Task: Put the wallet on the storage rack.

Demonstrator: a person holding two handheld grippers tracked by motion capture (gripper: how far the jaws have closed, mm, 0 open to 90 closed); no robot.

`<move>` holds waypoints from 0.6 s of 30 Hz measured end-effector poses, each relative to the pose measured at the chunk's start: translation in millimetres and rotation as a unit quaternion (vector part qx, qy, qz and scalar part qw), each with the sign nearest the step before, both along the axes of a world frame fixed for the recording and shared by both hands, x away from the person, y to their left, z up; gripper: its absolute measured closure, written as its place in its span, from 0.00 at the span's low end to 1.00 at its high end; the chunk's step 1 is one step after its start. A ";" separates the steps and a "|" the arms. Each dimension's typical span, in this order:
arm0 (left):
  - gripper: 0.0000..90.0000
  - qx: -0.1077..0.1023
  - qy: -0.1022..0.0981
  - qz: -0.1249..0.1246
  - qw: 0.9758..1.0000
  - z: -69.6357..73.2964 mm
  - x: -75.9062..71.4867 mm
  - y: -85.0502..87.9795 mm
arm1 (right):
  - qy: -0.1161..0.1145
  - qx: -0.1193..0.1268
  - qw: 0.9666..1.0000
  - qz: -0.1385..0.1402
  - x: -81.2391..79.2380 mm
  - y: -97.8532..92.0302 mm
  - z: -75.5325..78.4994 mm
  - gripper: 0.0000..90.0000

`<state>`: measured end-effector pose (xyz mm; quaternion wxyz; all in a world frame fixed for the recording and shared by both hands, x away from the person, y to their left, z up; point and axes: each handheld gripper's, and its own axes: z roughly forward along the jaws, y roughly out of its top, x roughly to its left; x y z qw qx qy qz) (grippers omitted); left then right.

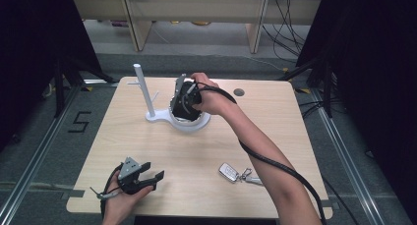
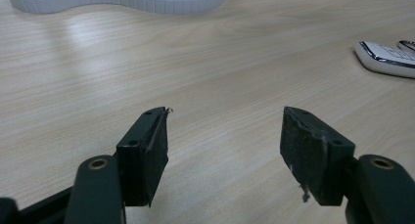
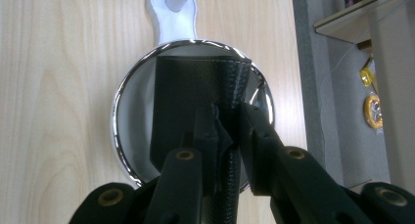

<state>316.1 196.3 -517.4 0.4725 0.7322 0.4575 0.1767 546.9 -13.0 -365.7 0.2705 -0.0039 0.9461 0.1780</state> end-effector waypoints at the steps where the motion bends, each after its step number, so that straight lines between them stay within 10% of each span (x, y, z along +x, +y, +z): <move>1: 0.38 0.000 0.000 0.000 1.000 0.0 0.0 0.0 | 0.000 0.000 1.000 0.000 0.0 0.0 0.0 0.87; 11: 0.38 0.001 -0.002 -0.003 1.000 0.2 0.1 0.9 | -0.037 0.022 0.999 0.005 7.9 -2.0 -4.9 0.69; 18: 0.38 -0.003 -0.003 -0.004 1.000 0.7 -0.7 0.5 | -0.046 0.087 0.995 -0.028 -1.3 -18.2 8.5 0.56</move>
